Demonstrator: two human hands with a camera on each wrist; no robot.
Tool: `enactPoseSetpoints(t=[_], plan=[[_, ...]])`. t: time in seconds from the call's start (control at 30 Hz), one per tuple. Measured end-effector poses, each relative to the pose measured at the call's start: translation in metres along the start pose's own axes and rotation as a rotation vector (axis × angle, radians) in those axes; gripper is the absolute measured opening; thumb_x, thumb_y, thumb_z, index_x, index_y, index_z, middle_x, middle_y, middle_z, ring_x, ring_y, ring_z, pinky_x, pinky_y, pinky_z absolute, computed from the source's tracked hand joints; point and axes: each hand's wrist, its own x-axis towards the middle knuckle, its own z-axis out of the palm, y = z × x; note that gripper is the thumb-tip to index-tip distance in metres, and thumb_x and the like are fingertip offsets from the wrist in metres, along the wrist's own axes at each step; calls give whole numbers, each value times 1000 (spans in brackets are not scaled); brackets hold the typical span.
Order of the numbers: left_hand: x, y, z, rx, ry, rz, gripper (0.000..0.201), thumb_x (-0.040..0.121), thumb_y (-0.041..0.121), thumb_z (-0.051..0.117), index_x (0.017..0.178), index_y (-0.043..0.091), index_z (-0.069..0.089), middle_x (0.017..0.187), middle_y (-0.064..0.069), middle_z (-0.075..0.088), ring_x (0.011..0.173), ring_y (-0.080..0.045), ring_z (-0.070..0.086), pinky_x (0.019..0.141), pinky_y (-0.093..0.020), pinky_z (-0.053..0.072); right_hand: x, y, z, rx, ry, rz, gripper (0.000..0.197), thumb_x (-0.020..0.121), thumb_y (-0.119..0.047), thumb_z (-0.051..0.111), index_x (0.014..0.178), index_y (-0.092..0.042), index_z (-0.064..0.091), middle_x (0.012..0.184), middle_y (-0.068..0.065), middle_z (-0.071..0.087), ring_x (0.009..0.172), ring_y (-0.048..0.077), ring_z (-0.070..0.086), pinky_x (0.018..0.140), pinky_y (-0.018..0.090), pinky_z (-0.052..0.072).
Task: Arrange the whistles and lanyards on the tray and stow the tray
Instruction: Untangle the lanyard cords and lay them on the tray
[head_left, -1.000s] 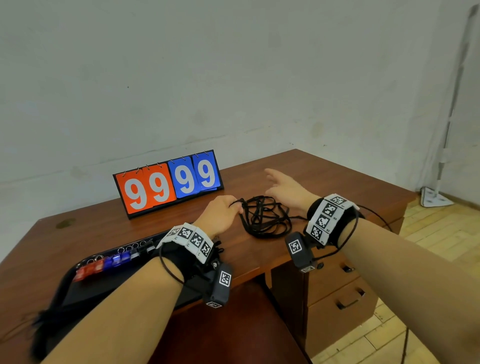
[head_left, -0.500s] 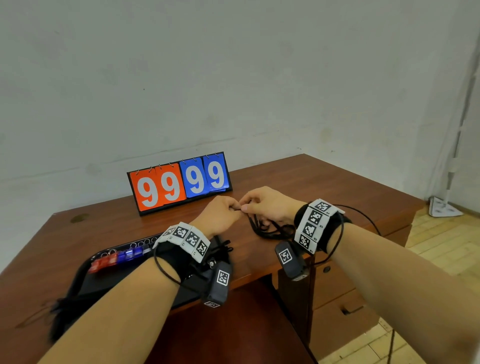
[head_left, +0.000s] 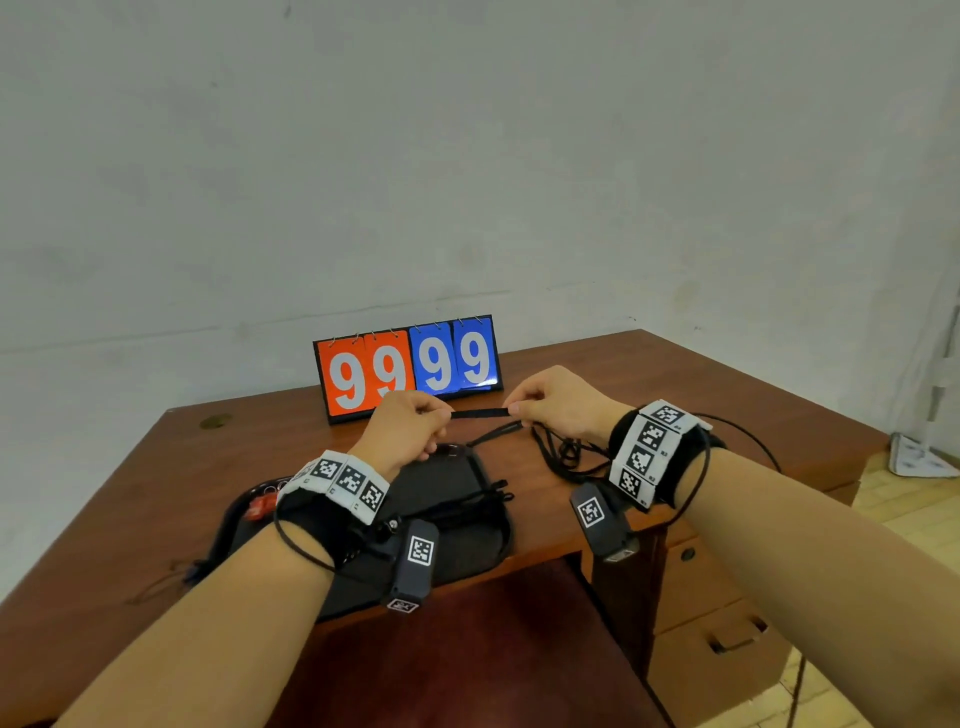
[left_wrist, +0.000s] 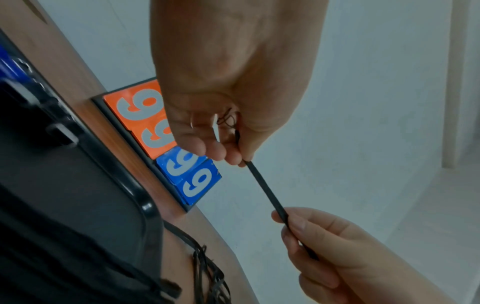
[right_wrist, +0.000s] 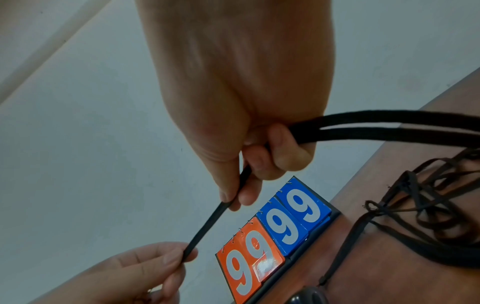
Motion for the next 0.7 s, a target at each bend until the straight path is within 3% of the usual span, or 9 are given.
enactPoseSetpoints(t=[0.07,0.13,0.23,0.3,0.4,0.53,0.6,0.7], plan=[[-6,-7,-19,29,22,3,12,98,15,58,99,15,69,80,-7,68,61,-13,58,58,-24,52,0,-8,5,10,0,-17,18,95,-21,63,105,-13,75,82,5,74,77,9,66,69,12,42],[-13,-16,-41,53,42,-15,12,99,13,57,99,15,69,81,-7,67,61,-13,58,57,-23,52,1,-15,12,23,4,-40,18,94,-19,63,101,-9,76,81,9,74,68,0,63,66,9,40],[-25,-31,-75,79,105,-50,12,99,11,56,99,15,67,83,-8,67,62,-15,58,57,-24,52,2,-25,23,15,-20,-43,16,94,-20,64,100,-11,76,78,3,73,54,-10,57,57,5,38],[-34,-43,-96,97,142,-84,15,99,9,54,101,16,67,86,-9,68,64,-16,58,59,-26,52,2,-31,30,-3,-50,-44,14,94,-22,65,100,-15,75,80,0,74,58,-10,59,58,5,38],[-49,-63,-124,90,181,-140,20,100,7,49,100,16,67,86,-10,67,63,-17,56,57,-29,50,3,-38,40,-20,-63,-65,13,93,-20,65,86,-21,75,86,4,76,72,-3,64,64,5,39],[-68,-86,-154,121,222,-169,21,100,4,49,96,13,68,81,-10,67,57,-15,54,52,-25,44,2,-40,56,-31,-79,-48,14,95,-20,62,100,-15,74,84,2,74,50,-12,55,55,6,38],[-77,-96,-166,134,251,-180,22,99,1,50,90,11,67,78,-12,67,54,-17,52,50,-25,43,1,-36,61,-47,-93,-27,17,96,-21,61,98,-12,75,86,-1,74,45,-12,53,52,8,37],[-87,-111,-181,185,276,-184,18,98,0,50,93,4,67,76,-12,68,52,-19,51,53,-25,43,0,-27,65,-37,-97,-2,23,96,-15,60,93,1,76,80,-7,70,50,-19,52,64,13,37]])
